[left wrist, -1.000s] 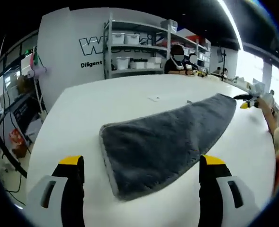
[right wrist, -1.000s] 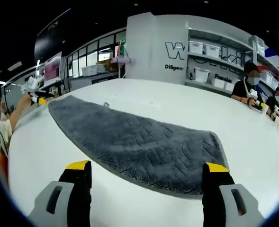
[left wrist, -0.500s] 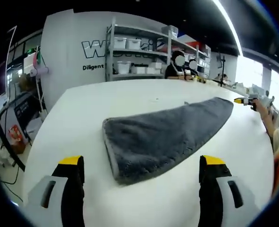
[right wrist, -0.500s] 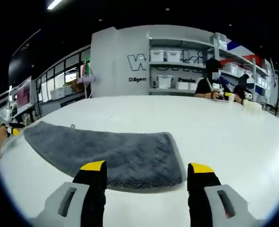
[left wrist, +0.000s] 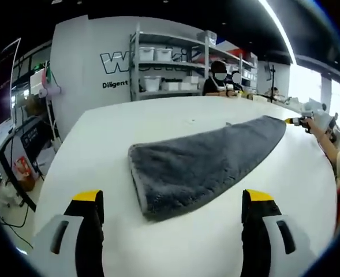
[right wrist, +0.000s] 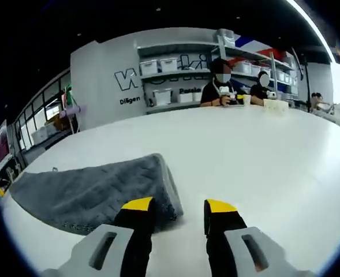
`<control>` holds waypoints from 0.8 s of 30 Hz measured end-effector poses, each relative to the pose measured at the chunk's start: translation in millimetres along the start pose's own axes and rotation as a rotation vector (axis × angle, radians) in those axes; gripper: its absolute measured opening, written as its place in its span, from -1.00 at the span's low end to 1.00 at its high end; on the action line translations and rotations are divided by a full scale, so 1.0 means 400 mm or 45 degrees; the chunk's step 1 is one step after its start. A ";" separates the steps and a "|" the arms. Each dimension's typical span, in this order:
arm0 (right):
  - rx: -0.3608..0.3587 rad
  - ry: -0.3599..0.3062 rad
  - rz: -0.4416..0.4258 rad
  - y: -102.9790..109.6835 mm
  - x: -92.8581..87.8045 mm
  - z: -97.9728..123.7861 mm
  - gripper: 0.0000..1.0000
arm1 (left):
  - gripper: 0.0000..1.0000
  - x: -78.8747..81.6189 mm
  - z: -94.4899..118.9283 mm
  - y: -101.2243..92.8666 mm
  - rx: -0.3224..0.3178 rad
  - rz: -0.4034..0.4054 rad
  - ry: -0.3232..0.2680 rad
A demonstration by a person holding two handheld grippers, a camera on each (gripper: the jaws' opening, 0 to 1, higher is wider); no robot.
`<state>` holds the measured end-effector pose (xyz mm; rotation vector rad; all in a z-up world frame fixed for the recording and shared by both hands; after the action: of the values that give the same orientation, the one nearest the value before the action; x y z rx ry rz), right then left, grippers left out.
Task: Fold the towel on the table until its edges align and the towel forms a compact rectangular stack.
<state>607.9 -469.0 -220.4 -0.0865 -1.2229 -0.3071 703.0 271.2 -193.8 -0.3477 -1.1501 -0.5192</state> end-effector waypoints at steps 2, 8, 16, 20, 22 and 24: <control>0.004 0.030 0.013 0.004 -0.010 -0.007 -0.46 | 0.95 -0.002 0.001 -0.001 0.005 -0.006 0.005; 0.033 0.053 0.017 0.005 -0.021 -0.011 -0.57 | 0.94 0.001 0.002 -0.008 -0.002 0.002 -0.003; 0.088 0.054 0.018 0.023 -0.027 -0.010 -0.84 | 0.92 0.003 0.006 -0.010 -0.003 0.000 -0.002; 0.080 0.067 0.118 0.033 -0.029 -0.002 -0.87 | 0.90 0.006 0.008 -0.008 -0.002 0.000 -0.006; 0.057 0.072 0.178 0.026 -0.025 0.000 -0.87 | 0.90 0.006 0.009 -0.007 0.000 0.000 -0.009; 0.018 0.076 0.263 0.013 -0.020 0.001 -0.88 | 0.89 0.007 0.011 -0.007 0.003 -0.001 -0.010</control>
<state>606.7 -462.3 -227.4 -0.1889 -1.1461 -0.1199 699.0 270.5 -189.7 -0.3478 -1.1584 -0.5177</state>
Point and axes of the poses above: the point that each gripper's makers call its tool centre point, and the gripper's own axes: z roughly backward along the fingers, y roughly to its left, x roughly out of its top, the point moved 7 cm from there along z, roughly backward along the fingers, and after that the axes turned 5 degrees about -y, right-handed, at the moved point
